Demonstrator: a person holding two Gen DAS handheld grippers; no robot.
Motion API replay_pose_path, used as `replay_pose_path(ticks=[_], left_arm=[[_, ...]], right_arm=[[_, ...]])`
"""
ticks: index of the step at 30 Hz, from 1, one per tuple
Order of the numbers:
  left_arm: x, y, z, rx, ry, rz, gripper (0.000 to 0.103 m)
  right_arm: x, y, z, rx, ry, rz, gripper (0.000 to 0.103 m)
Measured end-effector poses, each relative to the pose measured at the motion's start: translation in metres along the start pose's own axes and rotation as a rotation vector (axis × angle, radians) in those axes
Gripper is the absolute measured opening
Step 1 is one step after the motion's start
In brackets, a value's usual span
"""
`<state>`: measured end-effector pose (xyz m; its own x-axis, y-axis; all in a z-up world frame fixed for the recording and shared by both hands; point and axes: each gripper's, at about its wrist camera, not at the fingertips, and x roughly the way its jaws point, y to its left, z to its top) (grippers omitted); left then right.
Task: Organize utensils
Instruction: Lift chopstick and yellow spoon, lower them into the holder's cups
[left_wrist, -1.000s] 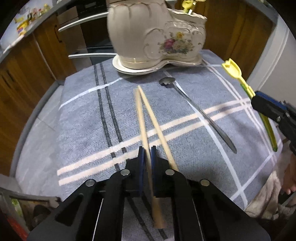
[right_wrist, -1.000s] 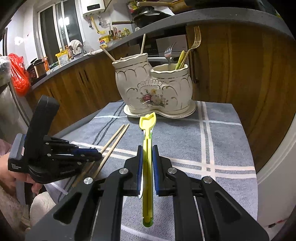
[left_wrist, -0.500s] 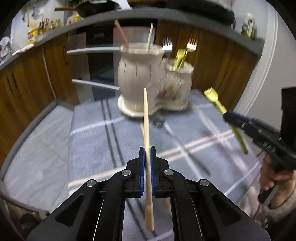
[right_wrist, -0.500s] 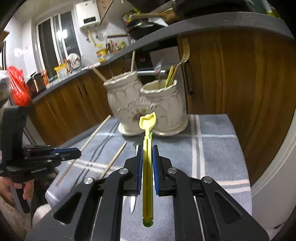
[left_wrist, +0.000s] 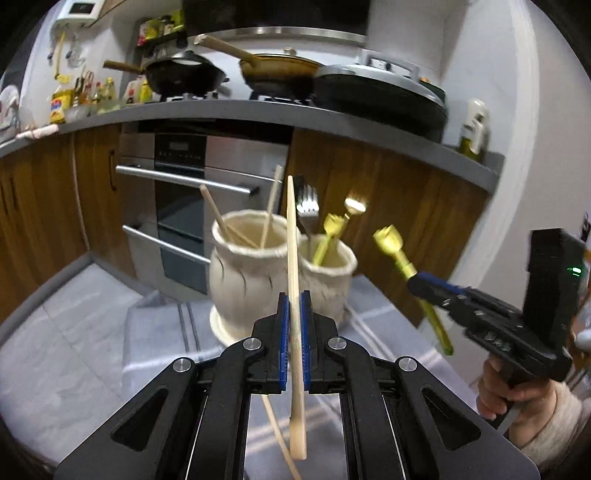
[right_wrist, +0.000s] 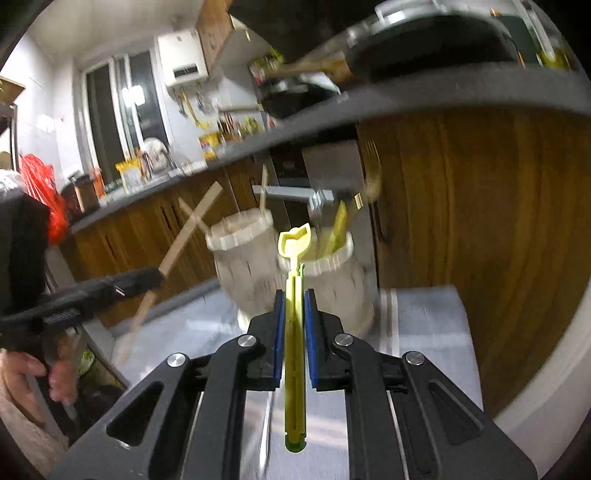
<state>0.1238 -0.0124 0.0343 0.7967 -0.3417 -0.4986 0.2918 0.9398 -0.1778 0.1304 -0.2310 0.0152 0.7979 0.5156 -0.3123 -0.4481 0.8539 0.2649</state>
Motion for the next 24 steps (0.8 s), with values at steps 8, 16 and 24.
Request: replay_pose_path(ticks=[8, 16, 24], left_arm=[[0.023, 0.015, 0.048, -0.059, -0.107, 0.01, 0.006], [0.044, 0.017, 0.062, -0.069, -0.298, -0.004, 0.006], [0.063, 0.012, 0.059, -0.019, -0.372, 0.06, 0.006]], right_arm=[[0.046, -0.013, 0.04, 0.076, -0.087, 0.075, 0.01], [0.092, -0.033, 0.044, 0.181, -0.167, 0.112, 0.01], [0.115, -0.035, 0.041, 0.149, -0.186, 0.037, 0.01]])
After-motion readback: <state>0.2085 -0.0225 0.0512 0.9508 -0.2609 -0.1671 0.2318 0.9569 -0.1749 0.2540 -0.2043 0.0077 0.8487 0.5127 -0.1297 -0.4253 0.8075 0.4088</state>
